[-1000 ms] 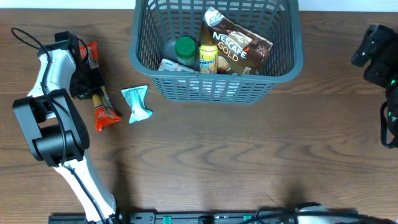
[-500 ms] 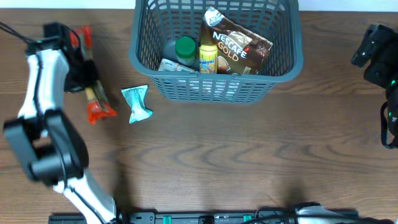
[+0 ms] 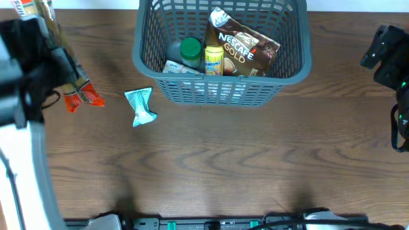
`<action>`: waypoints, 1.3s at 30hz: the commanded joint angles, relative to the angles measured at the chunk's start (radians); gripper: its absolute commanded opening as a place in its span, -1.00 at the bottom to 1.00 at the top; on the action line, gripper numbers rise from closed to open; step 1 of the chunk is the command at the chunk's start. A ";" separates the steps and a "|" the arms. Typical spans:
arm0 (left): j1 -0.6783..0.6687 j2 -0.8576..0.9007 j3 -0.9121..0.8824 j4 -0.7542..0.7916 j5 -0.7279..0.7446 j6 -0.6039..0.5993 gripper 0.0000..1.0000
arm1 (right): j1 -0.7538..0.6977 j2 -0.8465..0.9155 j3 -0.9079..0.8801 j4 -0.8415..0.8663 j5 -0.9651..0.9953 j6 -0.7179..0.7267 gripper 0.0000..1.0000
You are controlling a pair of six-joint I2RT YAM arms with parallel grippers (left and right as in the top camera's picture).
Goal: Pack container
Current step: 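Lift the spaghetti pack and swing it over the basket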
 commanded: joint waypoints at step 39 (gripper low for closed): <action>-0.502 0.092 0.042 0.592 0.388 0.304 -0.89 | -0.008 -0.001 -0.002 -0.055 0.003 0.014 0.99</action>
